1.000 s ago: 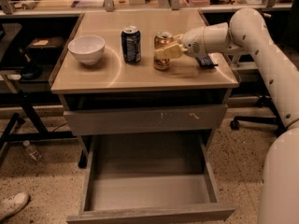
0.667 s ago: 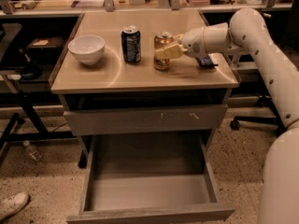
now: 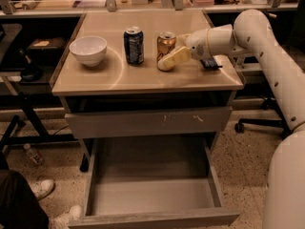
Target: Pick orange can from middle drawer and place on counter
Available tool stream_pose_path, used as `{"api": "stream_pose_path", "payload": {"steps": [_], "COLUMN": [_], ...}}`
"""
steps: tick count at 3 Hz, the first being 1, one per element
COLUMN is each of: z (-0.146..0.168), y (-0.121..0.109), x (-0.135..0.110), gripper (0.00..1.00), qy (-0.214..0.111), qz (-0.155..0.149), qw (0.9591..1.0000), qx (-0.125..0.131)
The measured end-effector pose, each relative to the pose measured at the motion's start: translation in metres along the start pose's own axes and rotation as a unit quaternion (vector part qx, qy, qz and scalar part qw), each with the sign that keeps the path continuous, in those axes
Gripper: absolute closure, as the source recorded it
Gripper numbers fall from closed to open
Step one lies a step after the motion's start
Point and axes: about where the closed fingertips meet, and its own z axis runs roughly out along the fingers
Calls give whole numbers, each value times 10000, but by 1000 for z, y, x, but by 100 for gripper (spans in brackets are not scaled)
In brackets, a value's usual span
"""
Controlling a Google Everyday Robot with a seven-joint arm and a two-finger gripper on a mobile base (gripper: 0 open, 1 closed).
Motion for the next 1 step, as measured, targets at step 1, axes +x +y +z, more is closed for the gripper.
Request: {"api": "stream_pose_path", "payload": {"steps": [1], "z": [0], "y": [0], "x": [0], "gripper": [0], "qy": [0], "qz": [0], "qw": [10000], "qx": [0]}}
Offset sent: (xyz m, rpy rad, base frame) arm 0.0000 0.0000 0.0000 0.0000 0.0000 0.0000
